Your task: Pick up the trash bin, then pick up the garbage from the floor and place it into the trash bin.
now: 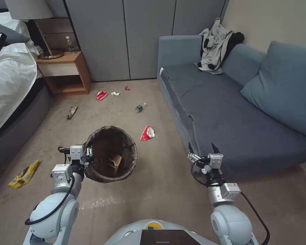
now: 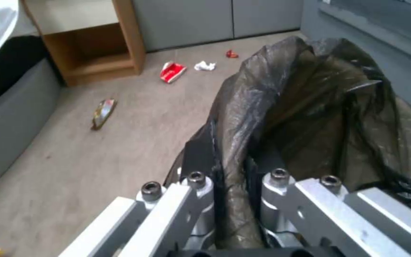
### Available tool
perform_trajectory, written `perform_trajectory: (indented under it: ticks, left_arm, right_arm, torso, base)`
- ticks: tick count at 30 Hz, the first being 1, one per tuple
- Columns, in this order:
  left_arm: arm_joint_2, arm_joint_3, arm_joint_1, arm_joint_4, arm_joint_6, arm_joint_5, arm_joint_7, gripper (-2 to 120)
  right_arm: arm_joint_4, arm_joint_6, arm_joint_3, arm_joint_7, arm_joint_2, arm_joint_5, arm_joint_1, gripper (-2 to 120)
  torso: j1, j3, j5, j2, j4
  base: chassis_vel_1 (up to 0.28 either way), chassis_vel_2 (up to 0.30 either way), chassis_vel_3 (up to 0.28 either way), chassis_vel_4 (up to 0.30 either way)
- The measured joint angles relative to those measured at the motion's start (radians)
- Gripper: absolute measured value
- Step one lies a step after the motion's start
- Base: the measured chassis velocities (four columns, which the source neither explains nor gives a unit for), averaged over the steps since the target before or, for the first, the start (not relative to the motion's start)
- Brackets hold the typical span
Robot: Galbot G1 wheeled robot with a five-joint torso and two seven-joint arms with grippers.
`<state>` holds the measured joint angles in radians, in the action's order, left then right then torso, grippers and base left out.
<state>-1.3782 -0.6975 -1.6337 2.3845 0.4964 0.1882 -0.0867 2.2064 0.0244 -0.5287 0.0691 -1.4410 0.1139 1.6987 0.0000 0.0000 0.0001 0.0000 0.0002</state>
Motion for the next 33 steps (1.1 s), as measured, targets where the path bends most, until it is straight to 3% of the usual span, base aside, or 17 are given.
perform_trajectory:
  ticks: [18, 23, 33]
  left_arm:
    - [-0.002, -0.001, 0.001, -0.002, 0.0, 0.002, 0.001, 7]
    - [-0.002, -0.01, -0.003, 0.004, 0.0, 0.006, 0.0, 7]
    - [-0.001, -0.057, 0.004, 0.005, 0.007, 0.028, -0.011, 7]
  right_arm:
    - [0.001, 0.002, 0.009, 0.004, -0.001, -0.027, -0.008, 100]
    - [0.0, -0.018, 0.025, 0.007, 0.005, -0.035, -0.036, 100]
    - [0.004, -0.143, 0.068, 0.002, 0.056, -0.001, -0.152, 100]
  torso:
    - [0.0, 0.0, 0.0, 0.0, -0.0002]
    - [0.0, 0.0, -0.0002, 0.0, -0.0003]
    - [0.0, 0.0, -0.0001, 0.0, -0.0002]
  base:
    - [-0.278, 0.268, 0.266, -0.276]
    - [-0.034, 0.027, 0.036, -0.034]
    - [0.02, -0.018, -0.017, 0.015]
